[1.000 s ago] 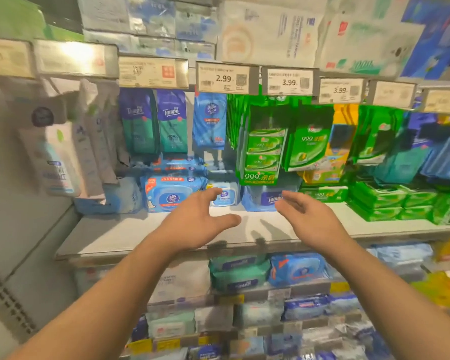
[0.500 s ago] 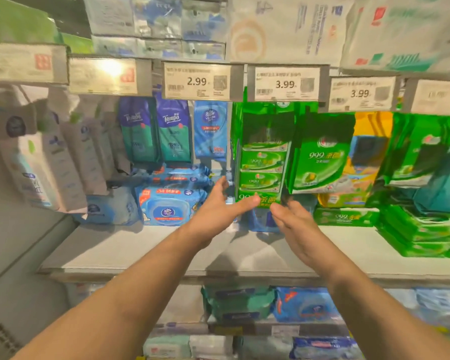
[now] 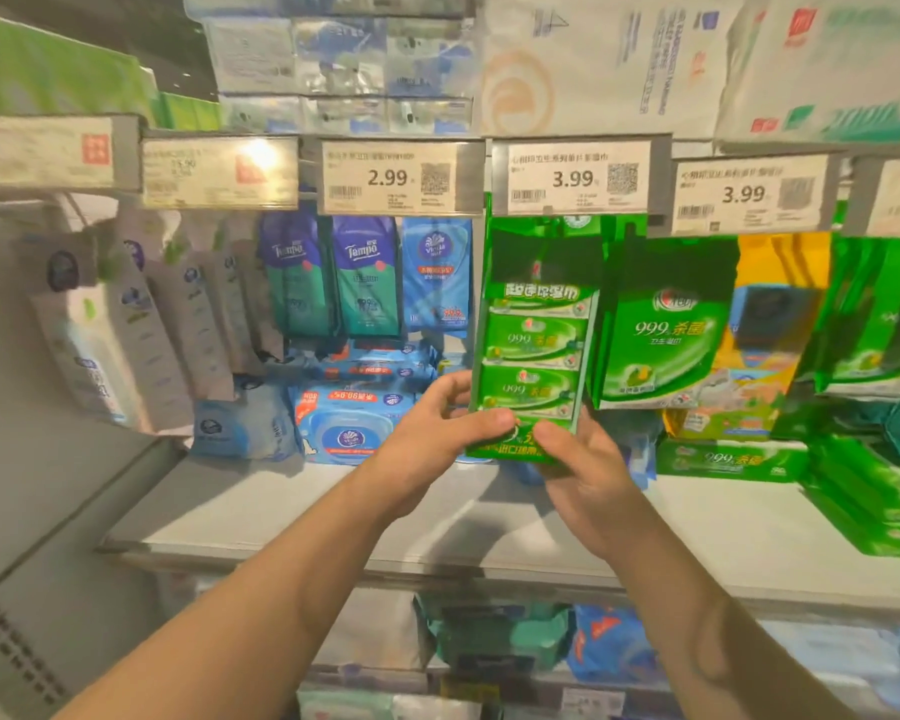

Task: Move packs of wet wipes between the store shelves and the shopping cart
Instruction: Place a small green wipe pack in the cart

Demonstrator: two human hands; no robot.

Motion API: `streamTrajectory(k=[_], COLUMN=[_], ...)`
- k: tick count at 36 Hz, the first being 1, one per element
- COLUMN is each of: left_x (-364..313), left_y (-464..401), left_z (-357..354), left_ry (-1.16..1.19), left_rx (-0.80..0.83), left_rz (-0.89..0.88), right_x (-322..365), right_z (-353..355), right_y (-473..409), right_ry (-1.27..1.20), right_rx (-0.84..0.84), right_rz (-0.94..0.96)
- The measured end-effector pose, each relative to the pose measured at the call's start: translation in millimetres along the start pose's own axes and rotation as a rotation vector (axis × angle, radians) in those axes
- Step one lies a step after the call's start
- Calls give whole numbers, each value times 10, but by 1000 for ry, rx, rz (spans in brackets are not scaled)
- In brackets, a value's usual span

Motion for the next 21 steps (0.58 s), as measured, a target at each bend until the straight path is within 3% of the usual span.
streamTrajectory(k=[7,21], left_x=[-130,-268], left_y=[154,497], left_z=[-47,-293], left_ry=[21,47], left_rx=[43,54], left_rz=[-49,-177], right_x=[54,232], right_z=[-297,-384], right_y=[89,479], right_ry=[-102,100], right_rx=[-46,-105], right_rz=[36,64])
Point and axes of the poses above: each hand's wrist, its own y-axis away from the middle knuckle, its own z-axis out of the back of the hand, x = y × z, the point moved 3 cm from there along -y, towards the middle knuckle, and after that the axes turned 9 degrees about x, right-handed, at the moved point
